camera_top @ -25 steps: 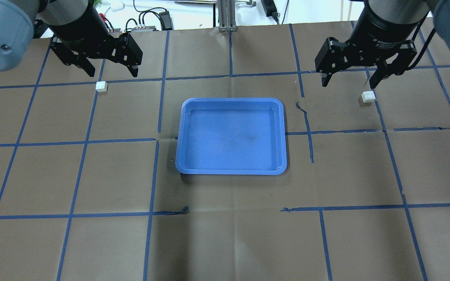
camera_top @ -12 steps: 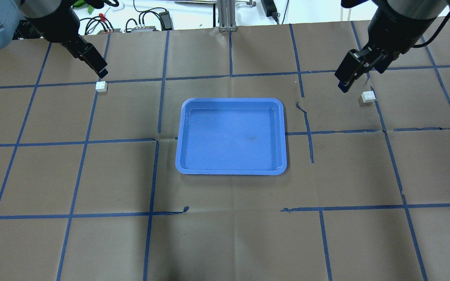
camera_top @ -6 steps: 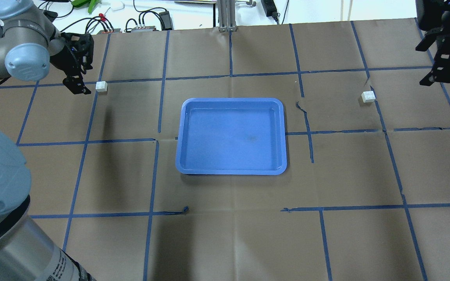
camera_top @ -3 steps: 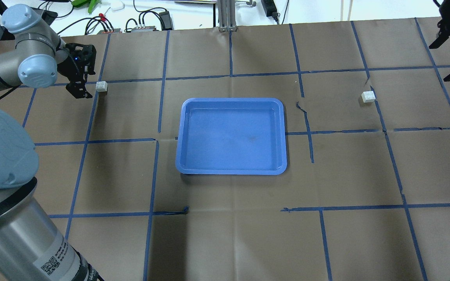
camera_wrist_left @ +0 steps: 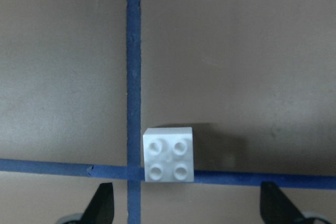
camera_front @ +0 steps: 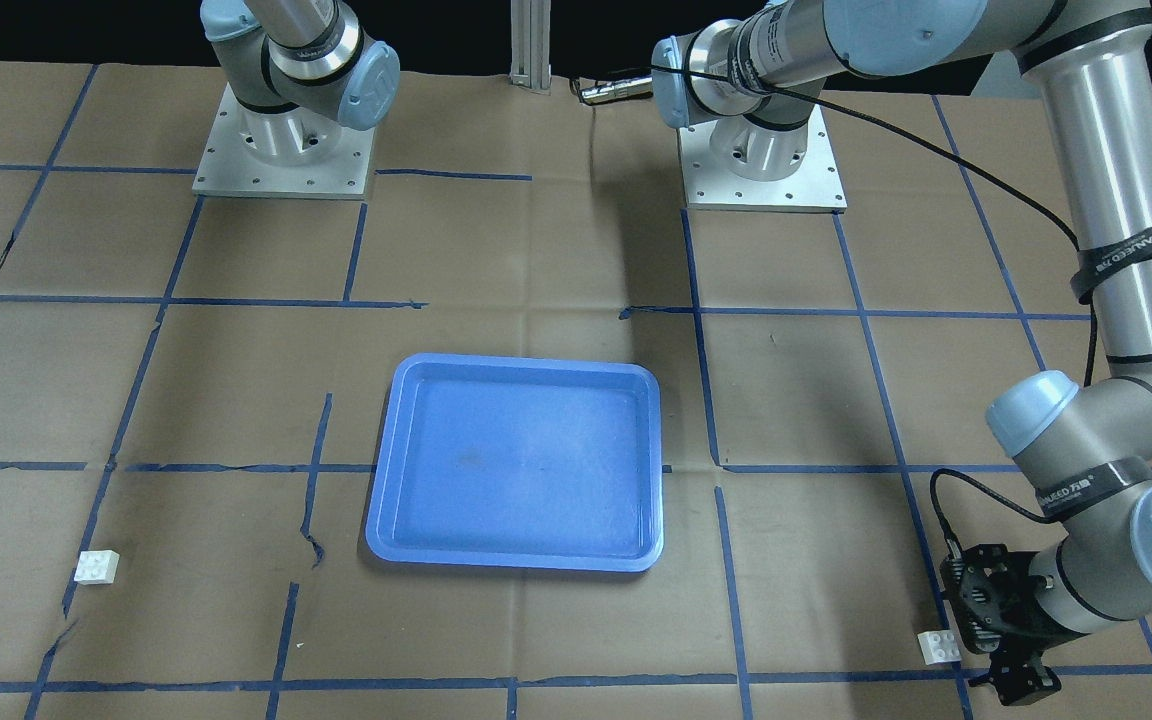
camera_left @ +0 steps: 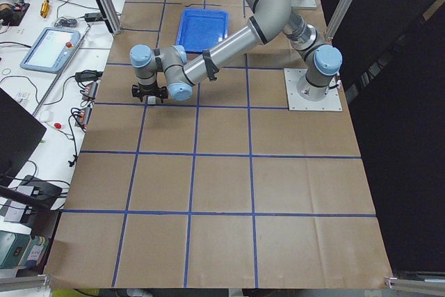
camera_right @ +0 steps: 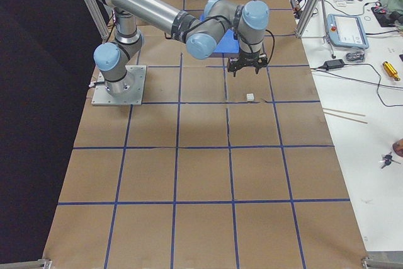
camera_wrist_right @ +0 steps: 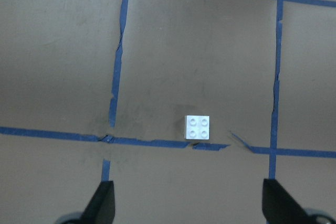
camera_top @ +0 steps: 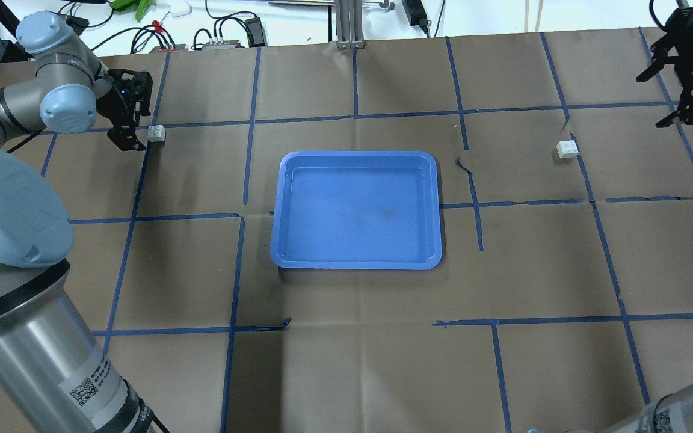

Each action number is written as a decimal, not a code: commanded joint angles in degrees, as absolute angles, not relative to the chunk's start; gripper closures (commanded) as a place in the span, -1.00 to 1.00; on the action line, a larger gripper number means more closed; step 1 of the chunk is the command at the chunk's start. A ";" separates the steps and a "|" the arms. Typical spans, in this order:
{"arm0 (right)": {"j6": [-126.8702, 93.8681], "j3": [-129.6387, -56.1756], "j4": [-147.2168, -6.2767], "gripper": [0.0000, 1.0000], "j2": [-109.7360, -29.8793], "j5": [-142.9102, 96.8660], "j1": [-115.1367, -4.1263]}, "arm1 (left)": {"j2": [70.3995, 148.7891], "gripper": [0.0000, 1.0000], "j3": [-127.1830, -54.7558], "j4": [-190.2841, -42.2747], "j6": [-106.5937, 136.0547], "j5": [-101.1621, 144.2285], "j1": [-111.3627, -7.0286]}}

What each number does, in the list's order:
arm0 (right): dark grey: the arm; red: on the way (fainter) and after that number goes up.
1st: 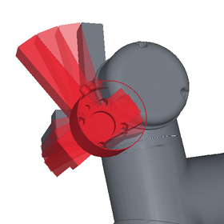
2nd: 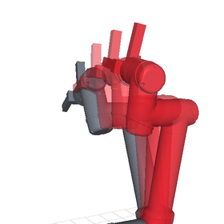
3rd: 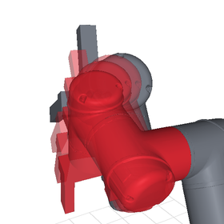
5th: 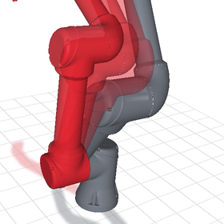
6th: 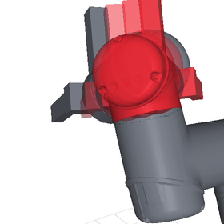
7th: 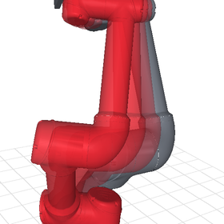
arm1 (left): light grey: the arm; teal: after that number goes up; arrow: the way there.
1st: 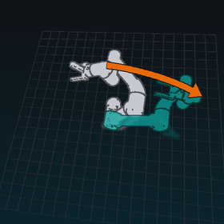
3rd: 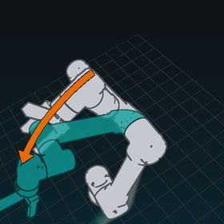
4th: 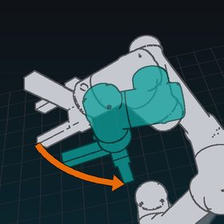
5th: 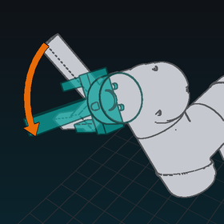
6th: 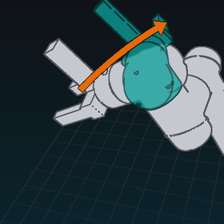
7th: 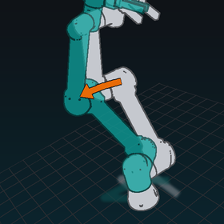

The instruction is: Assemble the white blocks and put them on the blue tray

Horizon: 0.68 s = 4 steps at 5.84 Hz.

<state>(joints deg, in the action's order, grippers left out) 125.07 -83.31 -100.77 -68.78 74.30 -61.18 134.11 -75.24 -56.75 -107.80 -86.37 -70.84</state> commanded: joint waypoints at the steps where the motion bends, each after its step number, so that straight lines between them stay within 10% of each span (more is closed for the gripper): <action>1: 125.51 -82.88 -100.98 -1.00 -62.26 66.92 -60.56 | 134.91 -0.81 -74.88 -56.78 -107.67 -85.96 -70.84; 4: 127.88 -83.32 -103.17 -0.99 -53.82 59.09 -57.93 | 134.74 -0.29 -75.32 -56.86 -105.75 -85.96 -71.01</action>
<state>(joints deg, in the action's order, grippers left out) 127.57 -83.18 -101.87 -56.90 61.52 -58.87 134.94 -75.16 -56.80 -106.93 -85.93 -70.96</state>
